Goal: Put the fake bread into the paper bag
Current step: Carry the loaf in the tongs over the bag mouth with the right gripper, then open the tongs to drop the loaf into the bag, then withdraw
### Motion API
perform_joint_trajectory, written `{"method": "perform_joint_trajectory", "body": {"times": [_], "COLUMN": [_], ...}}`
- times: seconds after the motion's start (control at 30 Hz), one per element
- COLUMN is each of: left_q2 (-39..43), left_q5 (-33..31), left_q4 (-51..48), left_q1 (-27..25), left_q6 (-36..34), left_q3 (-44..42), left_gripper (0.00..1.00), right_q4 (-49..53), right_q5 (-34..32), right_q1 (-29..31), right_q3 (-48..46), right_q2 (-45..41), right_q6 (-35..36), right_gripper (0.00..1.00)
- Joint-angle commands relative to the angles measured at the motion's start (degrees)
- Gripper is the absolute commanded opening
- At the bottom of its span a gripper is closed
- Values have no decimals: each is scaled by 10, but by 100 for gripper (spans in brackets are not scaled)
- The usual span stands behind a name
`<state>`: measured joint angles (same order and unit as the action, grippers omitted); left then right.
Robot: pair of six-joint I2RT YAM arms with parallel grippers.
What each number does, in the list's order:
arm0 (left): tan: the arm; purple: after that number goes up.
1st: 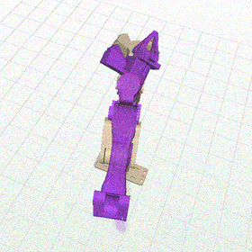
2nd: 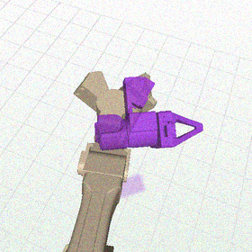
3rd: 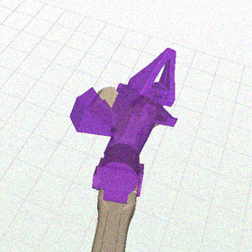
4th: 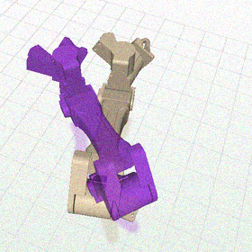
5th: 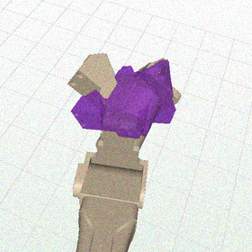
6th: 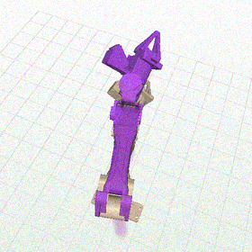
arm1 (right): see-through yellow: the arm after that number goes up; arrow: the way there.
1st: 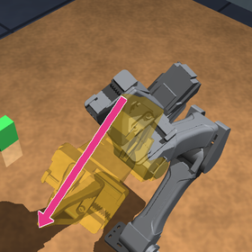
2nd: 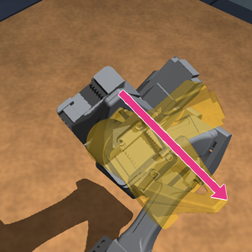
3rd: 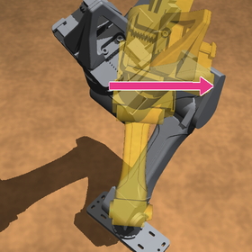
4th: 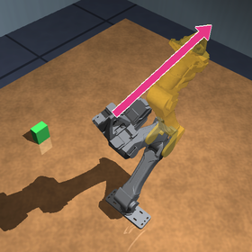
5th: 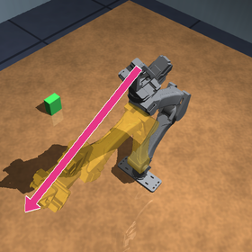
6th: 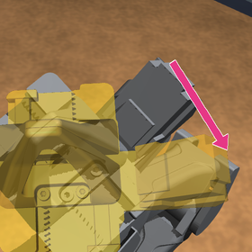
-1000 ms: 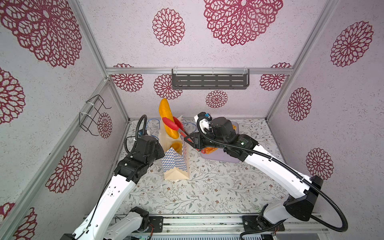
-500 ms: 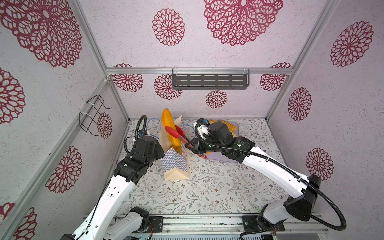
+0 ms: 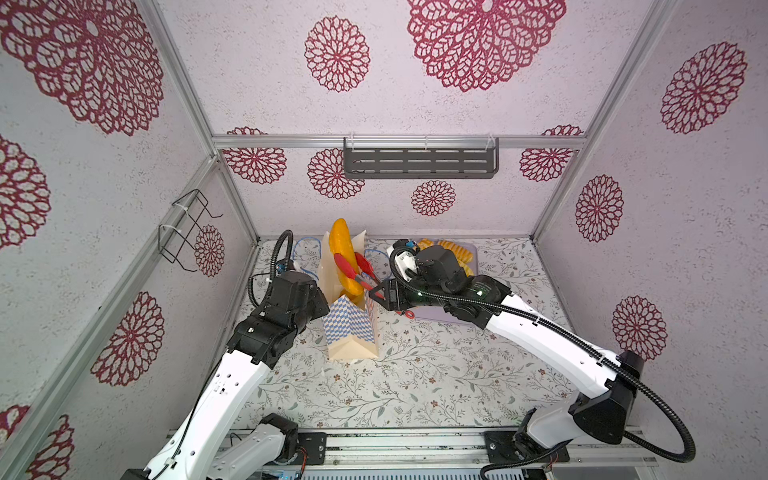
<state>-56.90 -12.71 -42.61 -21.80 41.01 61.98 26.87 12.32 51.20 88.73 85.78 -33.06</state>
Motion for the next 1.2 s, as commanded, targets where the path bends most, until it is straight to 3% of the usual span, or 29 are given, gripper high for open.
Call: {"method": "perform_joint_trajectory", "body": {"times": [0.0, 0.57, 0.83, 0.97, 1.17], "left_q2": [8, 9, 8, 11, 10], "left_q5": [-4, -3, -5, -6, -8], "left_q4": [7, 11, 6, 0, -11], "left_q1": [4, 5, 5, 5, 4], "left_q6": [5, 7, 5, 4, -1], "left_q3": [-6, -10, 0, 8, 23], "left_gripper": [27, 29, 32, 36, 52], "right_q4": [-22, -23, 30, 61, 89], "right_q5": [-11, -8, -45, -65, -61], "right_q1": [2, 3, -5, -33, -129], "right_q3": [24, 53, 117, 135, 112], "right_q2": [-32, -23, -26, -42, -93], "right_q6": [1, 9, 48, 69, 84], "right_gripper": [56, 58, 57, 56, 56]}}
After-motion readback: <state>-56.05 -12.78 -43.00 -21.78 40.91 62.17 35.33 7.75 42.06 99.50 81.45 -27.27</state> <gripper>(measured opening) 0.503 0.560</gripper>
